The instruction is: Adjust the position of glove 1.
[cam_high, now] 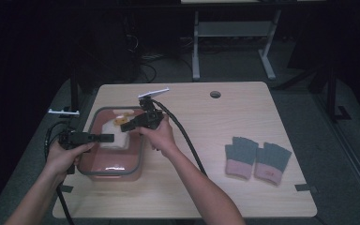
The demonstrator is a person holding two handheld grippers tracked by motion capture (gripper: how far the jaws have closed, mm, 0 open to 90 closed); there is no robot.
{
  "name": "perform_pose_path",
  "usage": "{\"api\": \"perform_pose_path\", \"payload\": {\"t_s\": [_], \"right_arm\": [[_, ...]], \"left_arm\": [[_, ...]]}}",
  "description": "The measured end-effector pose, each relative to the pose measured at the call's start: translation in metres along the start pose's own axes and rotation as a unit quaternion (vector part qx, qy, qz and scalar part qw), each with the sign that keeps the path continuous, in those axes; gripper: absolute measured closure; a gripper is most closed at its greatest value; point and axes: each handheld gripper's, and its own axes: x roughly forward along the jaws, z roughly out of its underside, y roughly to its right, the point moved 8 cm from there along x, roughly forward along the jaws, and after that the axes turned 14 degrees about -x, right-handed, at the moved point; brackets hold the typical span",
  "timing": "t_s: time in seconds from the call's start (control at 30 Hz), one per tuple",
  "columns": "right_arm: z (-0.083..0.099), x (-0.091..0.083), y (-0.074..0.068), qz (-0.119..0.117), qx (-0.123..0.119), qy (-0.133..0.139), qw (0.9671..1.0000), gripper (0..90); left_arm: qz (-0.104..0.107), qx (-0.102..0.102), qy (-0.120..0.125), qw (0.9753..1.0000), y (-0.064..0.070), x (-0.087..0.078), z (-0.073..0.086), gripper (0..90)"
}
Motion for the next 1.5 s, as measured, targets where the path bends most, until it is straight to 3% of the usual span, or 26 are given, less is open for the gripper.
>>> {"api": "perform_pose_path", "payload": {"t_s": [0.47, 0.73, 1.13, 1.27, 1.5], "right_arm": [[0.019, 0.019, 0.019, -0.004, 0.022, -0.016, 0.9996, 81.1], [0.024, 0.025, 0.024, 0.005, 0.027, -0.028, 0.9992, 81.1], [0.03, 0.031, 0.027, 0.025, 0.021, -0.051, 0.9982, 78.9], [0.032, 0.03, 0.029, 0.047, 0.009, -0.065, 0.9967, 75.2], [0.033, 0.025, 0.029, 0.058, 0.008, -0.075, 0.9955, 71.1]], "left_arm": [[-0.027, -0.024, -0.021, 0.9991, -0.022, 0.011, 0.008, 65.6], [-0.033, -0.031, -0.02, 0.9988, -0.029, 0.016, 0.01, 65.7], [-0.064, -0.034, -0.025, 0.9971, -0.038, 0.019, 0.015, 66.3], [-0.082, -0.035, -0.027, 0.9956, -0.042, 0.019, 0.017, 66.3], [-0.097, -0.035, -0.031, 0.9942, -0.047, 0.023, 0.02, 66.3]]}}
